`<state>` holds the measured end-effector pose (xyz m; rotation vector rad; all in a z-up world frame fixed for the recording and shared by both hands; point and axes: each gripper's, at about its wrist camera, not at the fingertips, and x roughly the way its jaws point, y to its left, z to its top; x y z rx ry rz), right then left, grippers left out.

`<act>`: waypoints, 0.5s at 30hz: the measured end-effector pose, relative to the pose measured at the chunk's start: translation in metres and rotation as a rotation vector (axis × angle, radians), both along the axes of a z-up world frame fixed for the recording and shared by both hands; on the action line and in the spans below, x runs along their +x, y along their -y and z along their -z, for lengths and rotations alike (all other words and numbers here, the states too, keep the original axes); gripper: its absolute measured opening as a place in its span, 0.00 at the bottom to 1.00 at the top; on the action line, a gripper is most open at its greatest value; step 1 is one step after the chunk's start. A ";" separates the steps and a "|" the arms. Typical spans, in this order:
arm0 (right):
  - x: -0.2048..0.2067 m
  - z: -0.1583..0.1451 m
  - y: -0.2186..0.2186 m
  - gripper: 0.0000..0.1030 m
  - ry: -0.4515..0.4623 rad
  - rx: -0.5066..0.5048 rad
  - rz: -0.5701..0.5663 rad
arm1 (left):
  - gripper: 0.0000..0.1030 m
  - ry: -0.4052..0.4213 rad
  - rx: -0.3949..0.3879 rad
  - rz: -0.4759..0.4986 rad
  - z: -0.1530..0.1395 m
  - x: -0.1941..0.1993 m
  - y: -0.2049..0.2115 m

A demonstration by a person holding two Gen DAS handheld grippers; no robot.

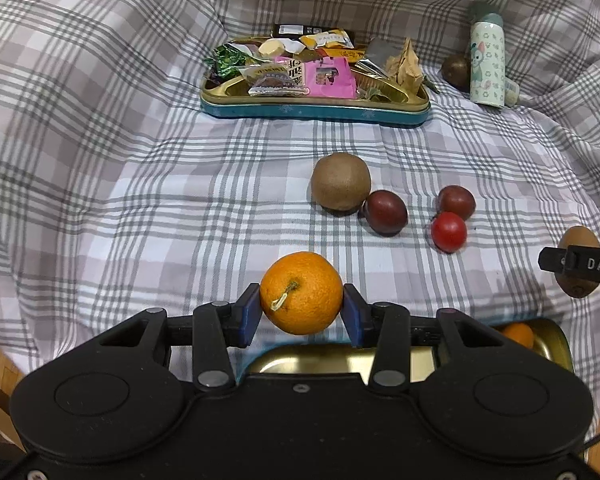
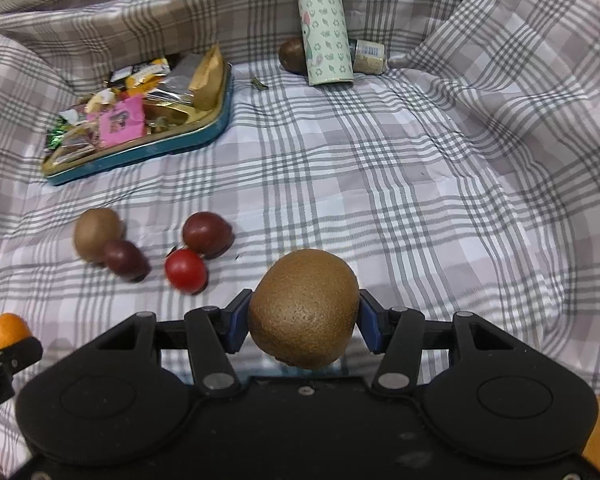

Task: Organize fruits
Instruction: 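Carry the kiwi with the right gripper while the left gripper carries the orange over the tray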

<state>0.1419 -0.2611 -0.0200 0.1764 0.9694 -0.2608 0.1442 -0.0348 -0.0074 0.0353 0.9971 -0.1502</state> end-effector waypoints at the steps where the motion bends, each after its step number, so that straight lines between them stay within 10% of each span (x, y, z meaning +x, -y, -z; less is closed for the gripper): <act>1: -0.006 -0.002 -0.001 0.54 0.006 0.001 -0.003 | 0.49 0.002 0.002 0.000 -0.001 -0.004 -0.001; 15: -0.100 -0.004 -0.026 0.54 0.020 0.044 -0.013 | 0.49 -0.020 0.024 0.011 0.007 -0.068 -0.004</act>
